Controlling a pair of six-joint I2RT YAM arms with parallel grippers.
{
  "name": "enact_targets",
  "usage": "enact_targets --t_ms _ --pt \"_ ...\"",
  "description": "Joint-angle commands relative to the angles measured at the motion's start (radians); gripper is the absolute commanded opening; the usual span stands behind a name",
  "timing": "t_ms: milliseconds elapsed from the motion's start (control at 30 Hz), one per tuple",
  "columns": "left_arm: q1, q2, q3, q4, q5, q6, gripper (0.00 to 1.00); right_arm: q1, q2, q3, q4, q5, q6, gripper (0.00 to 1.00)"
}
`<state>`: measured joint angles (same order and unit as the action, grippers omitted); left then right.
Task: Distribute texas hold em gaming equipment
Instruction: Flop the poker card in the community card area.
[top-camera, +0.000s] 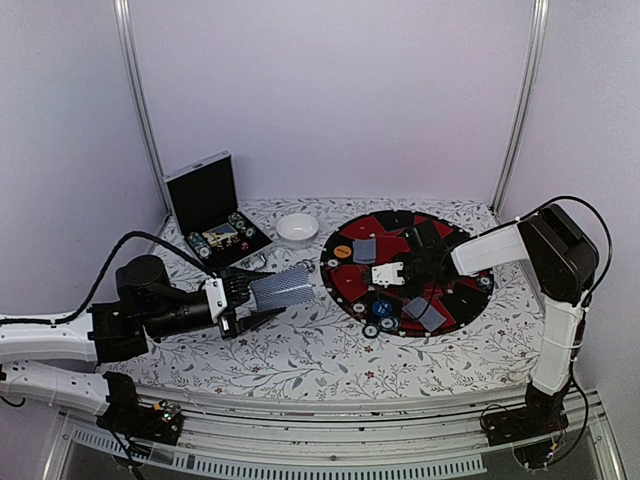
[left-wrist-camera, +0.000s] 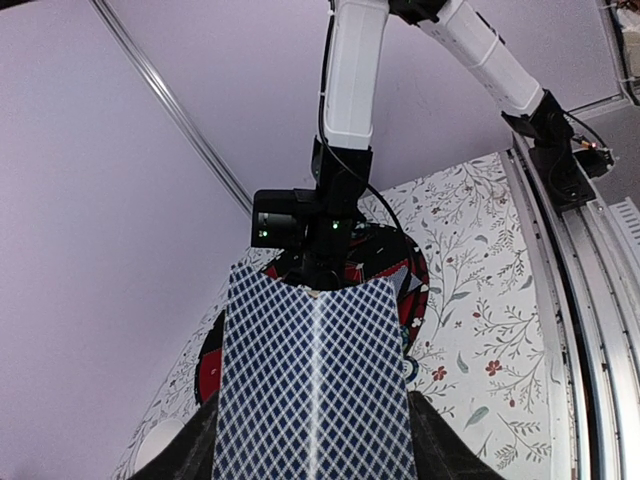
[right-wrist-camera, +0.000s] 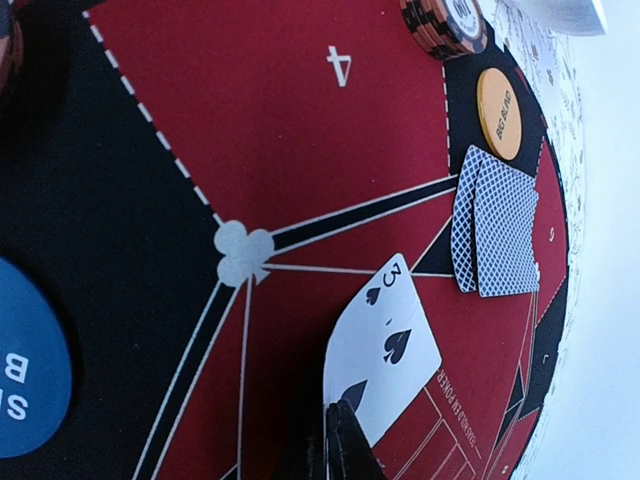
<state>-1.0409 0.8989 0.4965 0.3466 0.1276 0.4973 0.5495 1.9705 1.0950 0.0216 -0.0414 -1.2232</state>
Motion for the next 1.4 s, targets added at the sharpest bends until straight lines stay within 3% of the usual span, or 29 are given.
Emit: enact_targets --t_ms 0,133,333,667,933,1000,1067,1200,1300,1367 --pt "-0.008 -0.003 -0.002 0.031 -0.004 0.006 0.52 0.001 0.011 0.005 -0.040 -0.038 -0.007 0.07" --pt "-0.008 -0.004 -0.001 0.031 -0.002 0.006 0.52 0.003 0.010 0.000 -0.038 -0.030 -0.034 0.08" --pt "-0.008 -0.006 -0.001 0.030 -0.008 0.009 0.52 0.003 -0.021 -0.002 -0.042 -0.030 -0.021 0.24" --pt "-0.007 -0.010 0.001 0.025 -0.001 0.007 0.52 0.023 -0.105 -0.057 -0.065 0.022 -0.033 0.33" --pt "-0.007 -0.020 0.001 0.025 0.001 0.006 0.52 0.049 -0.226 -0.075 -0.047 0.043 0.041 0.61" --pt "-0.008 -0.020 0.001 0.024 0.000 0.006 0.52 0.052 -0.294 -0.079 0.011 0.045 0.119 0.73" --pt "-0.008 -0.021 0.001 0.025 0.000 0.006 0.52 0.053 -0.379 -0.059 0.064 0.027 0.227 0.99" --pt "-0.010 -0.017 0.001 0.028 0.000 0.005 0.52 0.055 -0.523 0.074 0.020 -0.075 0.598 0.99" --pt "-0.010 -0.015 -0.001 0.031 -0.004 0.005 0.52 0.058 -0.587 0.157 -0.067 -0.313 0.873 0.99" --pt "-0.010 -0.014 -0.002 0.037 -0.013 0.004 0.52 0.085 -0.624 0.146 -0.035 -0.442 1.036 0.99"
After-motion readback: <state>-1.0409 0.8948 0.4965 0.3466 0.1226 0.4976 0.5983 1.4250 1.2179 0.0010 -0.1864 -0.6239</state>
